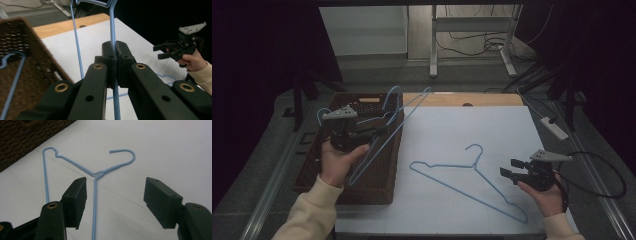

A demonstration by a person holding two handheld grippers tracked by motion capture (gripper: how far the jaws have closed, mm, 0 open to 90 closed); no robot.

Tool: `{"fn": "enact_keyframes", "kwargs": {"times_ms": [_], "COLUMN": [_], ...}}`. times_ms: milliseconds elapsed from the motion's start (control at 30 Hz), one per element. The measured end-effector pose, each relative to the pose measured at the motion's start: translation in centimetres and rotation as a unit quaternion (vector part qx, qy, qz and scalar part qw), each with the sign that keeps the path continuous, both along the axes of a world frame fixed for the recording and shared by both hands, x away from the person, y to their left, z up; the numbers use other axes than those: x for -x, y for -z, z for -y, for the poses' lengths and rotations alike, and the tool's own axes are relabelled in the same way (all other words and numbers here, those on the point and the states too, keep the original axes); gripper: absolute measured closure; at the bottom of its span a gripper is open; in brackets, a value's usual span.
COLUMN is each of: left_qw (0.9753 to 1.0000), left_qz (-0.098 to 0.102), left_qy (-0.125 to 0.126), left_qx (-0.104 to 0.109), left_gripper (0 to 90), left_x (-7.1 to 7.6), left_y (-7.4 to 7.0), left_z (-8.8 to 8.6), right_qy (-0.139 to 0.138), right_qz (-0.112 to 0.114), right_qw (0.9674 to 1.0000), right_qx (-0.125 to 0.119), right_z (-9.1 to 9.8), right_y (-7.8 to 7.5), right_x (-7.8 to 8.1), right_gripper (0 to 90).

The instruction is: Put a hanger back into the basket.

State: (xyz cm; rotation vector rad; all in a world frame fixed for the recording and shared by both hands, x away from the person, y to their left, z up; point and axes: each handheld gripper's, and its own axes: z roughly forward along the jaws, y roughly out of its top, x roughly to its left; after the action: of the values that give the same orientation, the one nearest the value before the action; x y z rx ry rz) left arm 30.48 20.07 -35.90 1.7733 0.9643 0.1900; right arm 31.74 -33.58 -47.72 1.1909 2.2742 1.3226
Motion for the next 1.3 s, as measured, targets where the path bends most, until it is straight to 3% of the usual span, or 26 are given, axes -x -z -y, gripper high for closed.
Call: {"fn": "enact_keyframes", "kwargs": {"times_ms": [233,700,967,1300], "left_qw": [0.9996,0.9981,0.998,0.9988], "left_qz": [0.005,-0.01,-0.019,-0.024], "left_qy": [-0.027,-0.055,-0.054,-0.033], "left_qx": [-0.005,-0.025,-0.029,-0.025], "left_gripper": [87.2,87.2,87.2,87.2], "left_x": [-0.2,-1.7,-2.1,-1.0], "left_y": [-0.3,1.3,2.4,3.2], "left_z": [-3.3,-6.6,-7.6,-8.8], "right_qy": [0.0,-0.002,0.0,0.001], "right_qz": [-0.001,-0.011,-0.012,-0.014], "right_qw": [1.0,0.9999,0.9999,0.9999], "right_qx": [0.005,0.005,0.008,0.009], "right_z": [-0.1,-0.3,-0.3,-0.3], "right_y": [0.0,0.5,0.6,0.7], "right_x": [0.0,0.0,0.0,0.1], "right_gripper": [35.5,35.5,35.5,35.5]}}
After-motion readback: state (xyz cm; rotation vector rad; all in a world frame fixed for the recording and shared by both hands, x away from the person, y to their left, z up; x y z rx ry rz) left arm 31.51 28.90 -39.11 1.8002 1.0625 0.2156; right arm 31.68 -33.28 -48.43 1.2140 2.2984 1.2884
